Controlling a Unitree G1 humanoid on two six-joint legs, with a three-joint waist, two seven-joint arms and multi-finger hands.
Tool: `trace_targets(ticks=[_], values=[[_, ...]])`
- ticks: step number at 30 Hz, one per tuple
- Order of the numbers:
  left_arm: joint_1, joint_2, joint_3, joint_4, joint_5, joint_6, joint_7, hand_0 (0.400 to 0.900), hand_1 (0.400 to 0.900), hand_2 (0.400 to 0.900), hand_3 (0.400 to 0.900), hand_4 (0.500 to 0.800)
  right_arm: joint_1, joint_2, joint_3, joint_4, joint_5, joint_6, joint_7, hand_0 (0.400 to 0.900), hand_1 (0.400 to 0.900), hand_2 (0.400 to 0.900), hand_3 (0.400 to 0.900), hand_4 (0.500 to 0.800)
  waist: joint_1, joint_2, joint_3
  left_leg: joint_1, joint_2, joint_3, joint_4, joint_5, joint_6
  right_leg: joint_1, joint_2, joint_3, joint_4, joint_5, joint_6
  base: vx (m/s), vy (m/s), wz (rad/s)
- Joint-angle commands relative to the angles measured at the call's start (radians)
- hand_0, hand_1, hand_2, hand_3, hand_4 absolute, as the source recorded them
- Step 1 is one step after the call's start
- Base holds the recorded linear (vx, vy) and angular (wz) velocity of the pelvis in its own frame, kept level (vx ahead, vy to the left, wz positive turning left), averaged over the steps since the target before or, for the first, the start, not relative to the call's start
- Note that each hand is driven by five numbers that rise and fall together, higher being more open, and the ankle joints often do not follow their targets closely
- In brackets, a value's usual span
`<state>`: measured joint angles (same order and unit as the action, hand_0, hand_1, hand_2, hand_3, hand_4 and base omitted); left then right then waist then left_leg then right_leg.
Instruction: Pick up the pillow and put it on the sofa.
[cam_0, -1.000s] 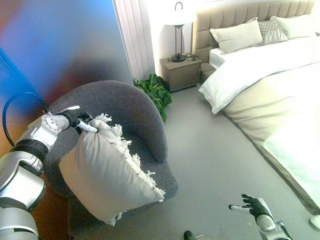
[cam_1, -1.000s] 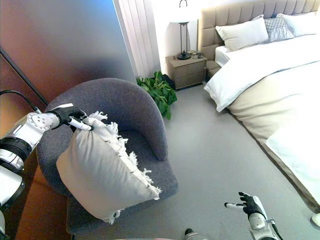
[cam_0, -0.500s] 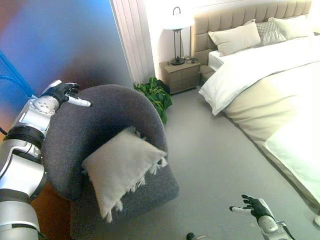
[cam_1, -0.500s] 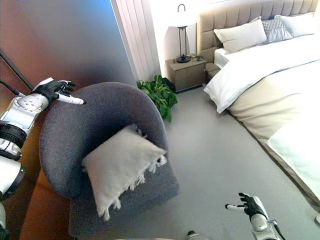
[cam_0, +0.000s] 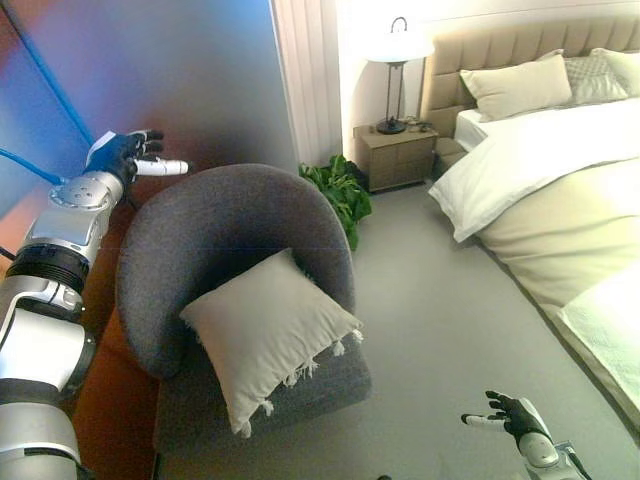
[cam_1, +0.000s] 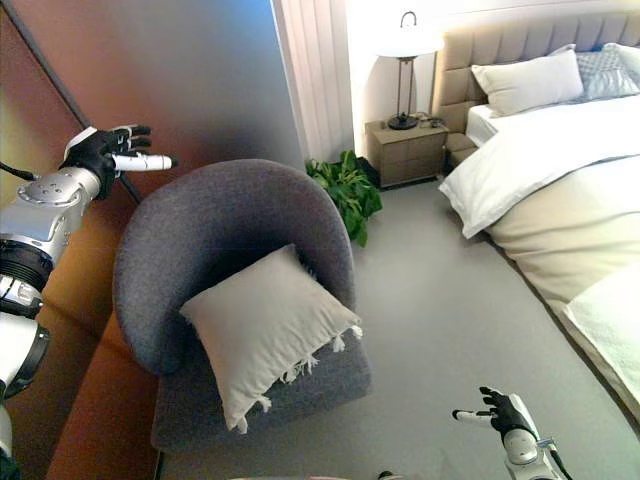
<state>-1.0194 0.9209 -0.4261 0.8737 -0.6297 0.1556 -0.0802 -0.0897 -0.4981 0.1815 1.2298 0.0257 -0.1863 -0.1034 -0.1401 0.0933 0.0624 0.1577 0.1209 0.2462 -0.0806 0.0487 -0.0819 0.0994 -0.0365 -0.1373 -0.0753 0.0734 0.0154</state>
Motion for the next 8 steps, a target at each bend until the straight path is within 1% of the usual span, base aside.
trace_targets(ticks=[1,2,3,5,6,7,8], values=[[0.04,0.074,0.179,-0.081,-0.12,-0.104,0.037,0.9,0.9,0.9,0.9,0.8,-0.037,-0.018,-0.035,0.035,0.016,-0.056,-0.054,0.9,0.9,0.9,0.9,0.8,0.044,-0.035,-0.064,-0.024,0.023,-0.035,0.057,-0.075,-0.014,0.011,-0.051,-0.054,0.05,-0.116,0.096,-0.06,0.002,0.1],[0.079,0.07,0.21,-0.097,-0.128,-0.112,0.035,0.9,0.9,0.9,0.9,0.8,-0.034,-0.018,-0.037,0.032,0.017,-0.055,-0.056,0.9,0.9,0.9,0.9,0.8,0.046,-0.033,-0.064,-0.025,0.022,-0.037,0.055,-0.073,-0.014,0.012,-0.053,-0.056,0.049,-0.114,0.096,-0.07,0.0,0.16],[0.197,0.047,0.291,-0.137,-0.145,-0.152,0.019,0.9,0.9,0.9,0.9,0.8,-0.021,-0.001,-0.062,0.025,0.021,-0.051,-0.066,0.9,0.9,0.9,0.9,0.8,0.068,-0.042,-0.056,-0.027,0.023,-0.045,0.047,-0.068,-0.015,0.015,-0.057,-0.07,0.045,-0.112,0.097,-0.07,-0.005,0.18],[0.356,0.005,0.405,-0.195,-0.165,-0.178,-0.008,0.9,0.9,0.9,0.9,0.8,-0.001,0.012,-0.082,0.015,0.033,-0.05,-0.084,0.9,0.9,0.9,0.9,0.8,0.087,-0.045,-0.049,-0.029,0.022,-0.055,0.038,-0.064,-0.014,0.02,-0.061,-0.084,0.04,-0.11,0.097,-0.07,-0.006,0.22],[0.454,-0.03,0.468,-0.23,-0.164,-0.214,-0.018,0.9,0.9,0.9,0.9,0.8,0.013,0.02,-0.097,0.007,0.037,-0.05,-0.093,0.9,0.9,0.9,0.9,0.8,0.1,-0.049,-0.044,-0.031,0.021,-0.062,0.035,-0.062,-0.014,0.021,-0.063,-0.091,0.039,-0.108,0.097,-0.07,-0.004,0.23],[0.538,-0.061,0.516,-0.258,-0.158,-0.254,-0.031,0.9,0.9,0.9,0.9,0.8,0.026,0.027,-0.11,0.002,0.036,-0.054,-0.1,0.9,0.9,0.9,0.9,0.8,0.108,-0.052,-0.04,-0.032,0.021,-0.068,0.032,-0.061,-0.013,0.022,-0.064,-0.097,0.038,-0.107,0.097,-0.07,0.0,0.21],[0.595,-0.084,0.549,-0.284,-0.159,-0.272,-0.039,0.9,0.9,0.9,0.9,0.8,0.037,0.03,-0.116,-0.002,0.039,-0.057,-0.105,0.9,0.9,0.9,0.9,0.8,0.113,-0.054,-0.037,-0.033,0.021,-0.071,0.031,-0.061,-0.012,0.023,-0.065,-0.1,0.037,-0.106,0.096,-0.04,-0.001,0.12]])
